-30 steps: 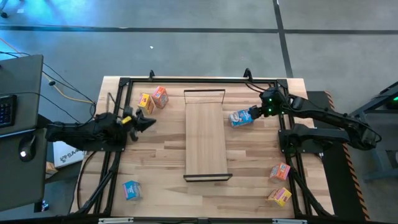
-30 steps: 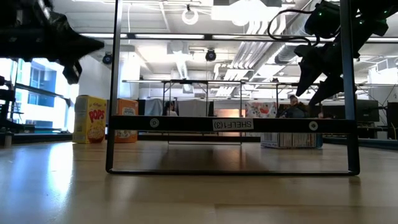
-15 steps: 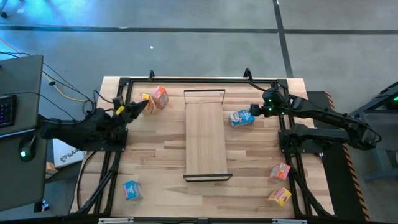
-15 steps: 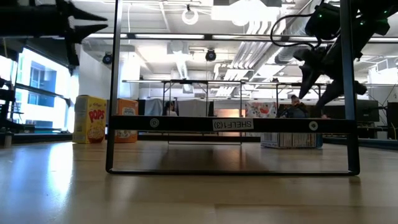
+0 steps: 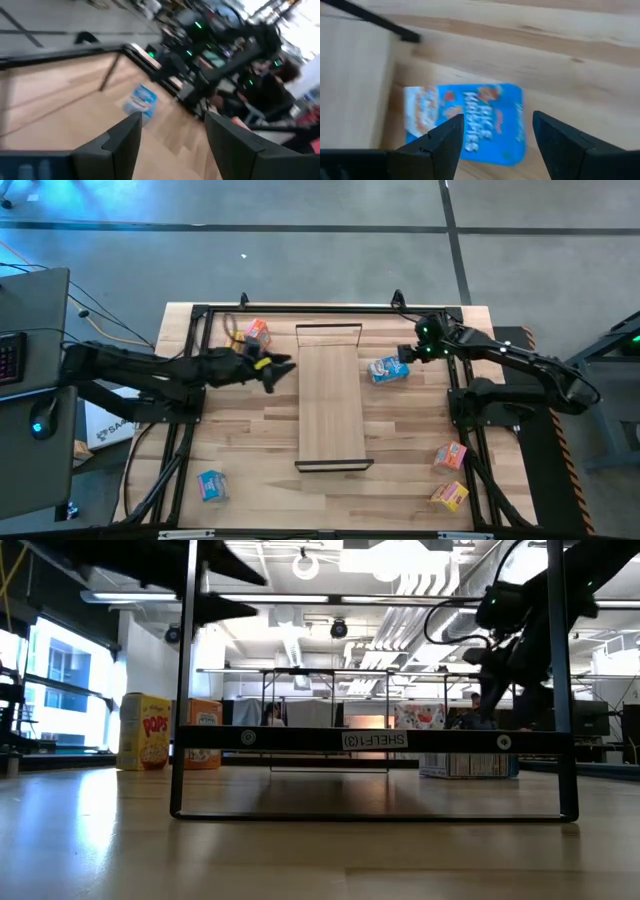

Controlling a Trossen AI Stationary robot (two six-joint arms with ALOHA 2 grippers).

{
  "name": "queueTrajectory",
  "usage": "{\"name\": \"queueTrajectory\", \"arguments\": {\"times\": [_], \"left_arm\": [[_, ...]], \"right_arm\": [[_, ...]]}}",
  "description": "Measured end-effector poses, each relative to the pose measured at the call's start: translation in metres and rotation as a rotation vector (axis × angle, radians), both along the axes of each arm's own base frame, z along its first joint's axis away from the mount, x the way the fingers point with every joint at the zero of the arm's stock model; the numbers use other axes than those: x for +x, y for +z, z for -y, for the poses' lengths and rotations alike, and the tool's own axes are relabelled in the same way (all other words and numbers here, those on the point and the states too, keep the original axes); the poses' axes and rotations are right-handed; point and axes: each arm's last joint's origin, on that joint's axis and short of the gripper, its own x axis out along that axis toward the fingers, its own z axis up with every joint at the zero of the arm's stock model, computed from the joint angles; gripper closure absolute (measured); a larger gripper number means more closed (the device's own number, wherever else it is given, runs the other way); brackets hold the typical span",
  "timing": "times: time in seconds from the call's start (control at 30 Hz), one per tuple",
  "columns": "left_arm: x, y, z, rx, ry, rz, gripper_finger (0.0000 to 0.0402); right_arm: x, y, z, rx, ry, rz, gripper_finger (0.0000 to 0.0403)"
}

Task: Stack cereal on shelf
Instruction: Put the top blue cereal box on the shelf

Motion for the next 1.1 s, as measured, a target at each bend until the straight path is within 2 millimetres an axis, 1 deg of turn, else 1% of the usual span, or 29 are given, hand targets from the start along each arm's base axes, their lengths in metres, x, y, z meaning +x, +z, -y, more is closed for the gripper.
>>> {"name": "queueTrajectory", "arguments": {"times": [0.1,0.2,0.33,0.47,0.53,0.6,0.7,0.8,0.83,0.93,1.03,1.1], "left_arm": [[0.028,0.002,0.001,-0.001,-0.07,0.015,0.0194],[0.055,-0.005,0.002,-0.009,-0.107,-0.043,0.0196],[0.093,-0.014,0.001,-0.008,-0.086,-0.088,0.0197],[0.13,-0.032,-0.006,-0.004,-0.032,-0.149,0.0206],[0.149,-0.038,-0.011,-0.007,-0.019,-0.173,0.0224],[0.168,-0.042,-0.015,-0.015,-0.033,-0.213,0.0254],[0.194,-0.039,-0.021,0.011,-0.069,-0.274,0.0313],[0.215,-0.033,-0.024,0.089,-0.102,-0.334,0.038],[0.221,-0.035,-0.025,0.107,-0.108,-0.371,0.039],[0.235,-0.044,-0.027,0.146,-0.131,-0.478,0.0391],[0.248,-0.054,-0.028,0.178,-0.147,-0.523,0.0399],[0.256,-0.059,-0.029,0.197,-0.138,-0.518,0.0399]], "right_arm": [[0.003,-0.008,0.009,0.02,0.028,-0.003,0.0178],[0.002,-0.017,0.015,0.029,0.035,-0.06,0.0178],[0.002,-0.022,0.018,0.031,0.099,-0.077,0.0178],[0.0,-0.022,0.018,0.036,0.167,-0.063,0.0178],[-0.002,-0.022,0.018,0.041,0.184,-0.069,0.0178],[-0.005,-0.02,0.017,0.051,0.206,-0.061,0.0179],[-0.007,-0.017,0.014,0.063,0.237,-0.04,0.0179],[-0.009,-0.014,0.012,0.054,0.258,-0.025,0.0179],[-0.009,-0.013,0.011,0.054,0.259,-0.024,0.0179],[-0.012,-0.013,0.01,0.072,0.194,-0.052,0.0179],[-0.013,-0.013,0.01,0.07,0.16,-0.071,0.0179],[-0.012,-0.013,0.011,0.066,0.141,-0.072,0.0179]]}}
